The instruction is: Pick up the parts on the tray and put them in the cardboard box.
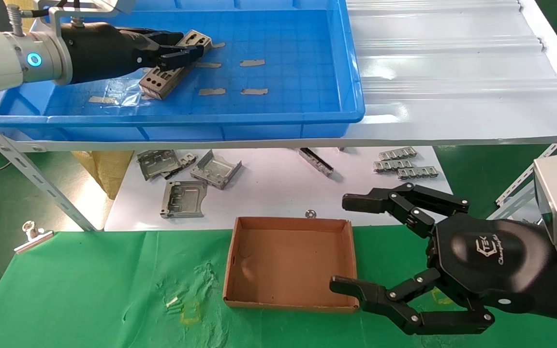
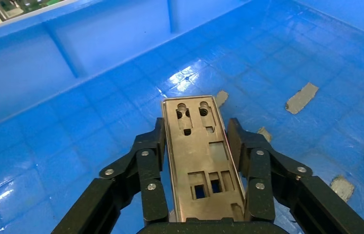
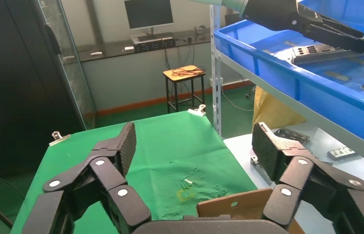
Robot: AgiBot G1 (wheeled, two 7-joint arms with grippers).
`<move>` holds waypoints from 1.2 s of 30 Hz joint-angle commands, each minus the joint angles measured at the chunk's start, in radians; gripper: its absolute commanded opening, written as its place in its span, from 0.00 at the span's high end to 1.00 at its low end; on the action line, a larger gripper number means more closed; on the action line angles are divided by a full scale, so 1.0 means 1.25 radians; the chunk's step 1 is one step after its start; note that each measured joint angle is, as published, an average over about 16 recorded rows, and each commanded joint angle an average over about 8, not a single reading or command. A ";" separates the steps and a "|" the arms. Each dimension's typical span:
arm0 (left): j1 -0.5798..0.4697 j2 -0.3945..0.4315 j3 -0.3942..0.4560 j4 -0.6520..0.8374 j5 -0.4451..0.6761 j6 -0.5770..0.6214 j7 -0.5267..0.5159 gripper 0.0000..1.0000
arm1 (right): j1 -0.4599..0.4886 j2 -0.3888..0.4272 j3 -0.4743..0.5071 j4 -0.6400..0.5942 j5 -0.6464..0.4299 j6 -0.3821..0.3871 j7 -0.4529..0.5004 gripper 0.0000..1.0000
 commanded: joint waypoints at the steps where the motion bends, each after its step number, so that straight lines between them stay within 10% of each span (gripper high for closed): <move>1: 0.000 0.000 0.000 0.000 0.000 0.000 0.002 1.00 | 0.000 0.000 0.000 0.000 0.000 0.000 0.000 0.00; 12: -0.011 -0.004 0.001 -0.004 0.001 0.009 0.013 0.97 | 0.000 0.000 0.000 0.000 0.000 0.000 0.000 0.00; 21: -0.010 -0.003 0.003 0.003 0.004 0.012 0.013 0.01 | 0.000 0.000 0.000 0.000 0.000 0.000 0.000 0.00; 32: -0.012 -0.004 0.005 0.009 0.007 0.022 0.002 0.00 | 0.000 0.000 0.000 0.000 0.000 0.000 0.000 0.00; 36: -0.013 -0.003 0.005 0.009 0.008 0.021 -0.001 0.37 | 0.000 0.000 0.000 0.000 0.000 0.000 0.000 0.00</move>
